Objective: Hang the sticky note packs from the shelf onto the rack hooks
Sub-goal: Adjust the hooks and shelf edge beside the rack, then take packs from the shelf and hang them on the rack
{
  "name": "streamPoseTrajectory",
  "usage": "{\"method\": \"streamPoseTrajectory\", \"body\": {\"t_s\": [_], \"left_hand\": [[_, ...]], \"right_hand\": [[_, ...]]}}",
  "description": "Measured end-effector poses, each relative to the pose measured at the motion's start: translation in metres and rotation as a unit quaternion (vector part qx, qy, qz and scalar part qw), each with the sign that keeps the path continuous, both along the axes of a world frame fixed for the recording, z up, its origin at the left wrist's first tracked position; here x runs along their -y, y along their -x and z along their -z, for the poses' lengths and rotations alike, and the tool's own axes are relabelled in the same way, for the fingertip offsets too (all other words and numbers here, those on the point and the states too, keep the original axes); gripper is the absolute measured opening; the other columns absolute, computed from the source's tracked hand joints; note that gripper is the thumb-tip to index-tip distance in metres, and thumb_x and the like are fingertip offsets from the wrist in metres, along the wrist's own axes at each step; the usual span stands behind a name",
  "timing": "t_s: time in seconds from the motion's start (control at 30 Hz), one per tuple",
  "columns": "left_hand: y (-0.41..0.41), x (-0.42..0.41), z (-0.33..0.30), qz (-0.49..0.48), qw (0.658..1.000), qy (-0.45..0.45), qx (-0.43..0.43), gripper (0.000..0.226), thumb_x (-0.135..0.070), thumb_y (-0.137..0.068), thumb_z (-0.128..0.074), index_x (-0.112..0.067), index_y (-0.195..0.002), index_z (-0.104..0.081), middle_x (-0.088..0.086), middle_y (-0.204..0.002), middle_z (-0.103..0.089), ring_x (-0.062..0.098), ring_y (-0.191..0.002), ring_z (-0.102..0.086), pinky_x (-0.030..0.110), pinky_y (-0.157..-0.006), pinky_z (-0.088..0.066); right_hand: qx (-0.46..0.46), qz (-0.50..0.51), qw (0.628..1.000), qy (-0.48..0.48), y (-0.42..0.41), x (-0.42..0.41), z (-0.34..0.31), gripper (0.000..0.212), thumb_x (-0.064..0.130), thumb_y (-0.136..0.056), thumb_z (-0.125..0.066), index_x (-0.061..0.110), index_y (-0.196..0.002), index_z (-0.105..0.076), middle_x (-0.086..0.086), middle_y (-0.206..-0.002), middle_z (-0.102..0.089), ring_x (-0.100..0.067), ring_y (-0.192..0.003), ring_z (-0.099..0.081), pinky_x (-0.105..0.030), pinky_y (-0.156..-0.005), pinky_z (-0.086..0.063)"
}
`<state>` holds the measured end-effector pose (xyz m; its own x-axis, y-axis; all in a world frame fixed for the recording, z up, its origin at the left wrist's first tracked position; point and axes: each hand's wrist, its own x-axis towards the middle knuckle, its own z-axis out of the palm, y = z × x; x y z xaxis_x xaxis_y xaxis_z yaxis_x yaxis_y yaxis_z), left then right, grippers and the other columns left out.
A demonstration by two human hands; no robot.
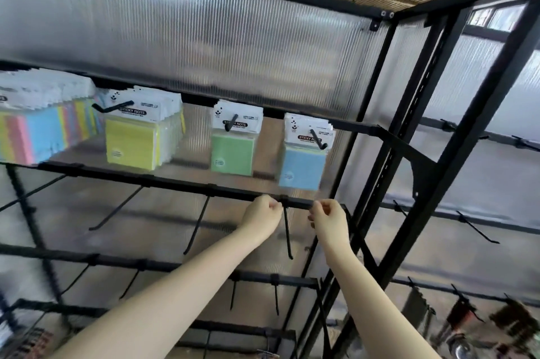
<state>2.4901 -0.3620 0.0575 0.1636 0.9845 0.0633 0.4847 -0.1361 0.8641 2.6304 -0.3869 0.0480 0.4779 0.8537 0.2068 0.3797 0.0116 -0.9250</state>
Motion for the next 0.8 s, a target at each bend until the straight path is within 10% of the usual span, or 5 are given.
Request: {"method": "streamPoseTrajectory", "body": {"t_s": [0.27,0.8], "left_hand": [[0.106,0.029,0.012,0.094,0.989,-0.041,-0.104,0.020,-0.029,-0.097,-0.046,-0.020,-0.104,-0.062,-0.002,-0.100,-0.065,0.014,-0.088,-0.061,0.027,-0.073,-0.046],[0.466,0.107,0.014,-0.120,0.959,-0.057,-0.249,0.022,-0.024,-0.097,-0.045,-0.018,-0.112,-0.060,0.000,-0.111,-0.065,0.017,-0.098,-0.061,0.031,-0.078,-0.051]], "right_hand": [[0.128,-0.094,0.987,0.028,0.089,0.010,0.010,0.010,0.023,-0.097,-0.051,0.018,-0.096,-0.060,0.007,-0.084,-0.062,-0.012,-0.079,-0.059,-0.021,-0.061,-0.043],[0.268,-0.313,0.911,0.019,0.431,0.023,-0.004,0.022,0.026,-0.097,-0.050,0.010,-0.108,-0.060,-0.008,-0.104,-0.066,-0.024,-0.093,-0.061,-0.037,-0.081,-0.051]]}}
